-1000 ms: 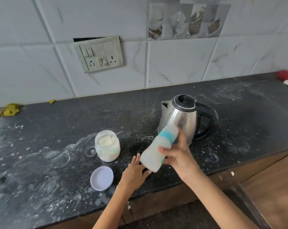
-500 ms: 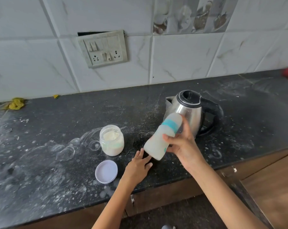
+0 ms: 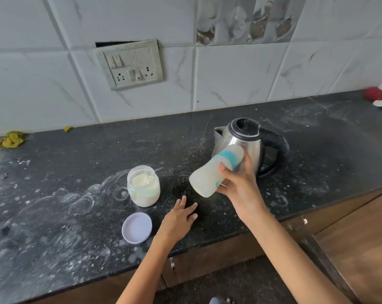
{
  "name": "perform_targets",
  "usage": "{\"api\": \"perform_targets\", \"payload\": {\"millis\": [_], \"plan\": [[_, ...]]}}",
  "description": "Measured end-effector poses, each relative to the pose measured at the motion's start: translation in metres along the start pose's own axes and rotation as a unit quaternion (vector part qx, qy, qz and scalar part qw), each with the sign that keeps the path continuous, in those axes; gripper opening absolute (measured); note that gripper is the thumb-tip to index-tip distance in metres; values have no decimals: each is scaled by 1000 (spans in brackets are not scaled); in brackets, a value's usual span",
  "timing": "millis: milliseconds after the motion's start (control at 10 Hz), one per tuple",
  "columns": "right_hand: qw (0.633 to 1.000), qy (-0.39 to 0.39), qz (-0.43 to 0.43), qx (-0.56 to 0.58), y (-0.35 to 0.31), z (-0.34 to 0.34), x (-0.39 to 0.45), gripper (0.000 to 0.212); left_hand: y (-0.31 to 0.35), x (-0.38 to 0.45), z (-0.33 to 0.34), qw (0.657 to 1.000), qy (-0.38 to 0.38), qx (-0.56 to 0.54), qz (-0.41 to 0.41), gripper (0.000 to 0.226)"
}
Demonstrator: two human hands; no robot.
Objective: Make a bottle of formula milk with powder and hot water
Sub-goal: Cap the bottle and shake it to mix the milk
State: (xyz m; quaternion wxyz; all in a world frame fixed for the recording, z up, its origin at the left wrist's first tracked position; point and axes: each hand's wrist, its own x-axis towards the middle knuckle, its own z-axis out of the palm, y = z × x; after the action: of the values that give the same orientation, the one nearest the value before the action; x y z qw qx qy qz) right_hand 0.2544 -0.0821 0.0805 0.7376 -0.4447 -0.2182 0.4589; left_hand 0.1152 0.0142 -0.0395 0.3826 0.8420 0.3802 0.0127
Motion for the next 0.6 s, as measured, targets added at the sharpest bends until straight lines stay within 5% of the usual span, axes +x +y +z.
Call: {"api": "perform_targets", "payload": {"millis": [100,300,400,600], "plan": [[993,-61,53,-80,7,4,-12,88,-23,5,14,991,-7,116,60,67],[1000,21,18,-9,4,4,-6,81,-5,-1,1,995,-19,88,44,48],[986,-79,79,-125,7,9,-18,89,-43,11,25,990,22,99,92,58],[997,34,65,-31,4,13,-6,81,-32,20,26,997,34,46,52,51]]}}
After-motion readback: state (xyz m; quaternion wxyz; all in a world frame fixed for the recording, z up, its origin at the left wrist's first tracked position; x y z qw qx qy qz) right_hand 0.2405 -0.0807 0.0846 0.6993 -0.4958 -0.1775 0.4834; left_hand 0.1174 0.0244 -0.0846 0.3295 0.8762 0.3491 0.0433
